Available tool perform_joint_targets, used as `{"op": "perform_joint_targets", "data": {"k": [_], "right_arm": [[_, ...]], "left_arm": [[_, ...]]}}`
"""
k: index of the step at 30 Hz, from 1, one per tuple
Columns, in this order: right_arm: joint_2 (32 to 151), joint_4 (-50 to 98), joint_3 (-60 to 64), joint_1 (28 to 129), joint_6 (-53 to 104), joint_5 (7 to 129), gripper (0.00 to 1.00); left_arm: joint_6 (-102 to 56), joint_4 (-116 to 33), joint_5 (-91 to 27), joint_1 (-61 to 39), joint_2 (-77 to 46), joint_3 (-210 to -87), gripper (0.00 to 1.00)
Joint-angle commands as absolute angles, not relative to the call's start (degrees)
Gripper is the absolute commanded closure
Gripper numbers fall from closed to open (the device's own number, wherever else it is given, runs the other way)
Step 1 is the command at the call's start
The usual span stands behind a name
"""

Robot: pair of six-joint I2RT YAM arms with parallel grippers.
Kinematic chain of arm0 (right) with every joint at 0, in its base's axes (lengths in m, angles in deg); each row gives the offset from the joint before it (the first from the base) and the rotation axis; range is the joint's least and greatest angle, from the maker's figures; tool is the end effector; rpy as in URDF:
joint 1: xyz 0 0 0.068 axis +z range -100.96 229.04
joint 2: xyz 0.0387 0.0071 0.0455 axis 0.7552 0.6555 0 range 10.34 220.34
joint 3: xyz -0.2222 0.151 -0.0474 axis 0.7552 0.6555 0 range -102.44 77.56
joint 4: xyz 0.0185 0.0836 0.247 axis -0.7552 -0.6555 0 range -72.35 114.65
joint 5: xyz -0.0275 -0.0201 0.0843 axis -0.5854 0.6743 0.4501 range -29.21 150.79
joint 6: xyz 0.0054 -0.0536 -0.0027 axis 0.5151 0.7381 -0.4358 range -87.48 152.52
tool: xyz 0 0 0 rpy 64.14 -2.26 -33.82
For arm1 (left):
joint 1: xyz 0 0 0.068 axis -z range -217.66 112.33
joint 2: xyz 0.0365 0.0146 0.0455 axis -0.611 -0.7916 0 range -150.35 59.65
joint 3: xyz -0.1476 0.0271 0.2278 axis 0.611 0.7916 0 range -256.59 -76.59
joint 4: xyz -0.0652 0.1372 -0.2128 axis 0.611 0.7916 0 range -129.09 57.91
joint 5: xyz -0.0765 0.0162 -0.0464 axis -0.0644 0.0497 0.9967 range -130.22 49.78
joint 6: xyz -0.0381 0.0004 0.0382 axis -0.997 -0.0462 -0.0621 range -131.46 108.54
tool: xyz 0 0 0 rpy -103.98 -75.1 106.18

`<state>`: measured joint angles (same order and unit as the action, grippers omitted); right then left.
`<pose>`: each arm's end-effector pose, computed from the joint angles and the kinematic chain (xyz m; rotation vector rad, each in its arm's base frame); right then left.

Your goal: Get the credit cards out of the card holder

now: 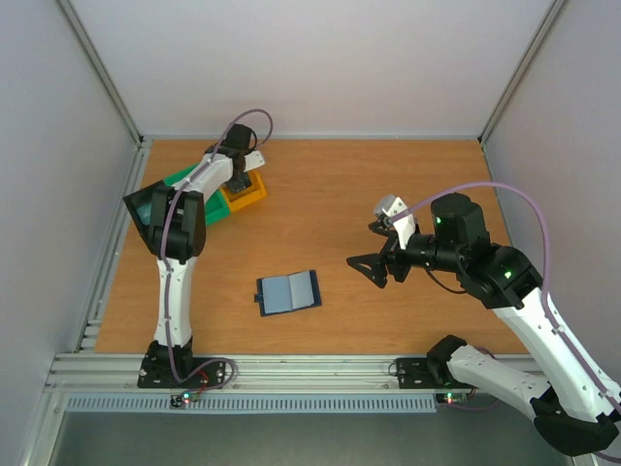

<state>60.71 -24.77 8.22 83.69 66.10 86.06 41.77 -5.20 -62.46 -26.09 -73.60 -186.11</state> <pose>0.1192 0.1007 0.3994 -1.3766 1.5601 0.4738 0.4989 -0.0884 0.1718 1.2917 2.3172 0.7599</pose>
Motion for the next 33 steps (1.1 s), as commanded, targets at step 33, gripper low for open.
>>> {"op": "perform_joint_targets", "data": {"k": [33], "right_arm": [[75.14,35.58,43.55,47.38,47.57,53.83,0.02]], "left_arm": [[-13.08,-45.50,-45.78,-34.86,-14.80,-116.03,0.01]]}}
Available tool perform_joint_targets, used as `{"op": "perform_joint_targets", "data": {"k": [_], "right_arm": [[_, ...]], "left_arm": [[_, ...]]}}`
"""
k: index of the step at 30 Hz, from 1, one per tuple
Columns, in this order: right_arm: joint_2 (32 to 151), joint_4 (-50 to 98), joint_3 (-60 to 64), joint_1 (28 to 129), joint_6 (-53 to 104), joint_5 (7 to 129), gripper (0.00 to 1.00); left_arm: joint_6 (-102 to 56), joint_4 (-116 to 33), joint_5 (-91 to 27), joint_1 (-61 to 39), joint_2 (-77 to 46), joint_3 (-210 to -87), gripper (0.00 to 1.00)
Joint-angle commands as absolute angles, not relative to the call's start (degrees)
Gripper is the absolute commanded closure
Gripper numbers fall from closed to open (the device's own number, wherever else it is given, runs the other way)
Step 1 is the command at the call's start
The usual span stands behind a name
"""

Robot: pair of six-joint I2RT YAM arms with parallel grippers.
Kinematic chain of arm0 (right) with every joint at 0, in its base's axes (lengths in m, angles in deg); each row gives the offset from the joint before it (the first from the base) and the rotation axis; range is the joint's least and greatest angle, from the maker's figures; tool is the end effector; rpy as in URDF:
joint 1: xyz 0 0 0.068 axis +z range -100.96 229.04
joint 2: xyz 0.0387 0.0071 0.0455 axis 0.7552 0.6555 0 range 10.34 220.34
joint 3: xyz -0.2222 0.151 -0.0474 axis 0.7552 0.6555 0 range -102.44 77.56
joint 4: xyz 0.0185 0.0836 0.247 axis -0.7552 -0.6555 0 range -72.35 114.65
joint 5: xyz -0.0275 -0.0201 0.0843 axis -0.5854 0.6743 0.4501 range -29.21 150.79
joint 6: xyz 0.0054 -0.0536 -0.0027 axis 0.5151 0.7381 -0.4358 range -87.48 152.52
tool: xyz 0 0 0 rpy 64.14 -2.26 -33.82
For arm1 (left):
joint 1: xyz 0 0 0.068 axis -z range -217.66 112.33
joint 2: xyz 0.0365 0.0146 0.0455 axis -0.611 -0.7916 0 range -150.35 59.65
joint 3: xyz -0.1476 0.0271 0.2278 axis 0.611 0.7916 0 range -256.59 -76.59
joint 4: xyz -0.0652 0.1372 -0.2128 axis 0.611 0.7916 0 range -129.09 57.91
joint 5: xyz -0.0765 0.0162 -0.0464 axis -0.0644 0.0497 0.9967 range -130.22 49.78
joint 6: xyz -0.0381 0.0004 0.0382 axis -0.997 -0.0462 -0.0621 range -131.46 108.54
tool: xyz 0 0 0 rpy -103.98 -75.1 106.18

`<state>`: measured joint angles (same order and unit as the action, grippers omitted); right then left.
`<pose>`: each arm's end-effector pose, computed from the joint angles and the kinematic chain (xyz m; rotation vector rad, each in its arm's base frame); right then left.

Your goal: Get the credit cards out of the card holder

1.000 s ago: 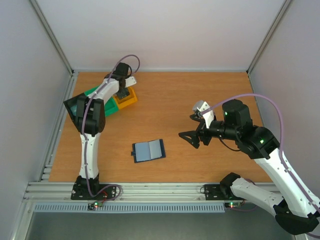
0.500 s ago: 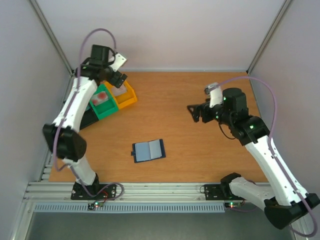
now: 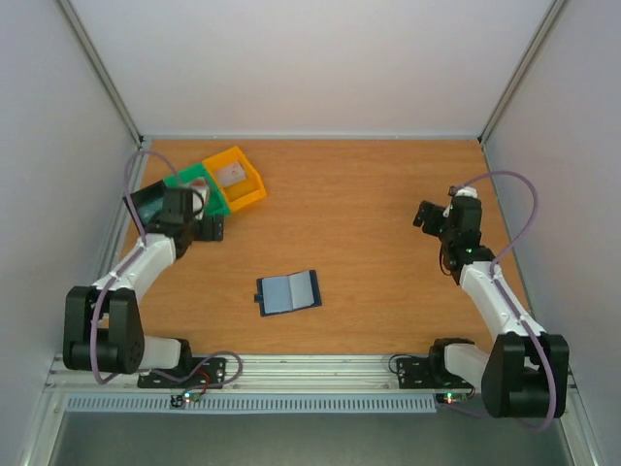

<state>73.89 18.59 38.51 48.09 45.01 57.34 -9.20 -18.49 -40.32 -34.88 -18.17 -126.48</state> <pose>0.2444 -0.0063 0.2471 -0.1760 2.1023 -0.2039 0.2811 -0.0136 0.2277 0.1056 2.4156 -0.0021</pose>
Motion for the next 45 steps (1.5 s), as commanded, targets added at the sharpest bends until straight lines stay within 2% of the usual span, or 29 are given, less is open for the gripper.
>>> {"op": "perform_joint_targets", "data": {"k": [1,5,7,9,12,14,17,19,22,23,25,27,34,40,45], "right_arm": [[75.44,40.31,46.18,47.36,48.62,54.02,0.02],[78.27,66.00,59.18,47.35,52.65,49.93,0.02],[83.74,81.27,65.11,47.31,53.81,48.09,0.02],[87.12,94.48,69.13,47.37,55.12,49.81,0.02],[87.23,96.20,70.02,47.29,55.68,51.38,0.01],[86.18,92.77,68.95,47.33,56.44,53.52,0.01],[84.27,85.81,67.25,47.32,57.16,55.24,0.02],[84.34,83.52,66.22,47.31,56.91,54.26,0.01],[87.63,79.07,63.96,47.32,57.23,55.00,0.02],[90.54,81.80,64.35,47.34,57.25,54.93,0.01],[98.76,97.84,67.51,47.28,57.15,55.36,0.01],[104.21,102.33,67.39,47.35,57.45,56.24,0.02],[103.29,96.76,64.85,47.28,57.98,58.21,0.01],[101.61,77.90,56.51,47.28,59.82,63.35,0.02],[101.57,76.17,55.18,47.28,60.06,63.93,0.02]], "left_arm": [[-12.86,-50.62,-46.19,-34.89,-15.09,-112.89,0.01],[-12.92,-64.80,-45.67,-34.91,-18.83,-105.27,0.01],[-13.26,-68.34,-46.58,-34.83,-18.58,-103.63,0.01],[-13.63,-80.31,-45.58,-34.78,-18.29,-99.17,0.01],[-7.97,-101.55,-40.96,-34.66,-23.16,-89.79,0.01],[-7.41,-119.21,-40.66,-34.63,-32.43,-86.69,0.00],[-7.79,-104.69,-42.94,-34.45,-28.33,-90.82,0.01],[-8.02,-109.37,-43.76,-34.50,-30.88,-90.95,0.01],[-7.64,-106.34,-42.07,-34.44,-29.30,-90.84,0.01],[-7.67,-106.22,-42.21,-34.48,-29.63,-91.14,0.01],[-7.65,-106.86,-43.04,-34.43,-30.59,-91.79,0.00],[-7.88,-103.77,-43.01,-34.49,-29.52,-92.52,0.00],[-8.12,-101.68,-44.13,-34.49,-30.15,-94.46,0.01],[-9.16,-95.56,-46.30,-34.49,-30.08,-97.45,0.01],[-8.91,-95.95,-45.97,-34.45,-30.08,-97.25,0.01]]}}
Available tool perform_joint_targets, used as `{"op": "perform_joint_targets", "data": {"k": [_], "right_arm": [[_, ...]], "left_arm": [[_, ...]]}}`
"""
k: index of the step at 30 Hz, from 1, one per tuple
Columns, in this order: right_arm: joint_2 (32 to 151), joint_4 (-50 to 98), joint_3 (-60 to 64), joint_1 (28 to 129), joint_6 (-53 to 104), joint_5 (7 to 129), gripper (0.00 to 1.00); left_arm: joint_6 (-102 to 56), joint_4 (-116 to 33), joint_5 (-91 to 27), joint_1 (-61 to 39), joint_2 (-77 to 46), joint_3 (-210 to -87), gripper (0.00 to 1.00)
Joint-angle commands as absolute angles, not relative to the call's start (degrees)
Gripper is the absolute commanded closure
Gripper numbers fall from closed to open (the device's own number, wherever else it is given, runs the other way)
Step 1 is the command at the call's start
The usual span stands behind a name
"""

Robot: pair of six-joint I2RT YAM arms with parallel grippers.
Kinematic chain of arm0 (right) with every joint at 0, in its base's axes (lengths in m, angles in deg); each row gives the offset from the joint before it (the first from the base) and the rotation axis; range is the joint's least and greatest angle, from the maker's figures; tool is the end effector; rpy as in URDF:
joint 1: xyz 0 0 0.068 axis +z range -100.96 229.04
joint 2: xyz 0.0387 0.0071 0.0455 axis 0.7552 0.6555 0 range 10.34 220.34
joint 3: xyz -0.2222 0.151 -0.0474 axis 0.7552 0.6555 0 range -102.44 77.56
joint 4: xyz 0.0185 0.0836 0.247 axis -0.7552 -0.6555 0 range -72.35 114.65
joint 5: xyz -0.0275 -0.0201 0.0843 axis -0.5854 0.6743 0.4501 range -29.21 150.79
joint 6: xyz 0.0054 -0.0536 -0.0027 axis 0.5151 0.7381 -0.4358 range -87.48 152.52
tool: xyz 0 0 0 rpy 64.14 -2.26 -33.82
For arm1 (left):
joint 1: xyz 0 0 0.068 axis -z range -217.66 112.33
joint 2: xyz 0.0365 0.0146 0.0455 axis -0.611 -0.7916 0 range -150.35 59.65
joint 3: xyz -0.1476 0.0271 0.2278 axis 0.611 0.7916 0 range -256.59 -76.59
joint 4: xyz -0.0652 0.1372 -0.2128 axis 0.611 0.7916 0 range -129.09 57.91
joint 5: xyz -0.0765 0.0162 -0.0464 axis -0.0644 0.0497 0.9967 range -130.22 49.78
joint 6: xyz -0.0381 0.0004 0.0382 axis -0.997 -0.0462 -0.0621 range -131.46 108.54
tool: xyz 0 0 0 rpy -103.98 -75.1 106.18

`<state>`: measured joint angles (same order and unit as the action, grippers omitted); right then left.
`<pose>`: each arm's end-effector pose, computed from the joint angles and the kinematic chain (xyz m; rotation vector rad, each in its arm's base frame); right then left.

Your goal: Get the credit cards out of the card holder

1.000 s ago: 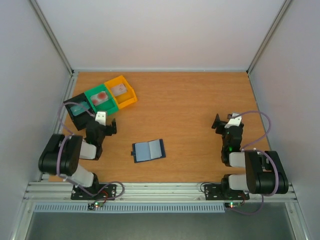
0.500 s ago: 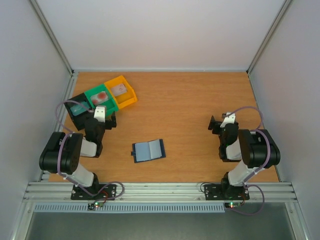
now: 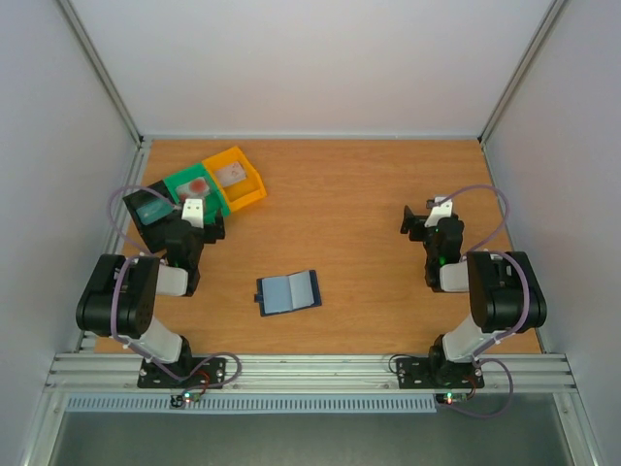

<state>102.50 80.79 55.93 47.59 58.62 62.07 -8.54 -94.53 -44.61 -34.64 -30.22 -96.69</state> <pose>0.2743 -0.0062 0.1391 -0.4069 1.7878 -0.3187 0.2662 -0.0113 0.1412 0.0403 1.8203 0.0685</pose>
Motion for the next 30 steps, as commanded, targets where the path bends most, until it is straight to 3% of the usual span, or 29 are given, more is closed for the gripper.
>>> {"op": "perform_joint_targets", "data": {"k": [1,30], "right_arm": [[101.57,75.26,54.74,47.28,60.08,63.82,0.02],[101.60,72.34,53.30,47.28,59.31,62.28,0.01]], "left_arm": [[-8.91,-95.89,-46.02,-34.45,-30.09,-97.25,0.01],[-8.80,-95.61,-45.42,-34.50,-30.07,-97.42,0.01]]}}
